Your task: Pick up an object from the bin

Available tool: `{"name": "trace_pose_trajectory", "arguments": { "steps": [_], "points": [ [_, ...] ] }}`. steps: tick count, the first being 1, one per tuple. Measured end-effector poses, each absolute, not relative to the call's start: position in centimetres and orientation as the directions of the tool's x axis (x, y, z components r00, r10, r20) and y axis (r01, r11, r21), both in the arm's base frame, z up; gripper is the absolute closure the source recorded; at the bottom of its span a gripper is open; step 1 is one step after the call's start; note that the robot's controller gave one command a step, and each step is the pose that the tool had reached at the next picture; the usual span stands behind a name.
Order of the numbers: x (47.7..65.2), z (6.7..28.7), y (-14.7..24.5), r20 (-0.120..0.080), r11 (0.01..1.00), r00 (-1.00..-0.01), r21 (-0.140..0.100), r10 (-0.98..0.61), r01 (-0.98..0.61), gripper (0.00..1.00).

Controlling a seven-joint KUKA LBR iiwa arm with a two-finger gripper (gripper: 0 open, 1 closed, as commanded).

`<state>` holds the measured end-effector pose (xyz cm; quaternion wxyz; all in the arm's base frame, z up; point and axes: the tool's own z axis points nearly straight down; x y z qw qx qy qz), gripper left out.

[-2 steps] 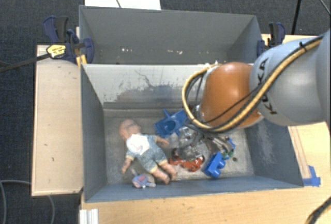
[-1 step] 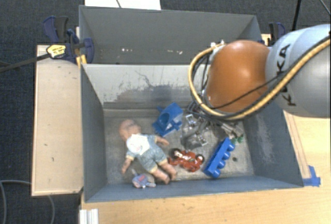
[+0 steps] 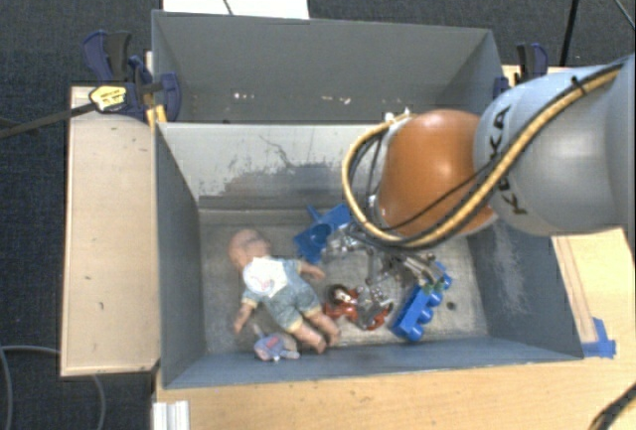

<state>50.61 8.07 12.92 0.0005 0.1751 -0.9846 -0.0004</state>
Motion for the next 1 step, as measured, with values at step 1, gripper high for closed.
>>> {"name": "trace_pose_trajectory", "arguments": {
  "steps": [1],
  "points": [
    [50.65,13.15,8.08,-0.002,0.939,-0.939,0.001,-0.345,-0.345,0.00]
  ]
}}
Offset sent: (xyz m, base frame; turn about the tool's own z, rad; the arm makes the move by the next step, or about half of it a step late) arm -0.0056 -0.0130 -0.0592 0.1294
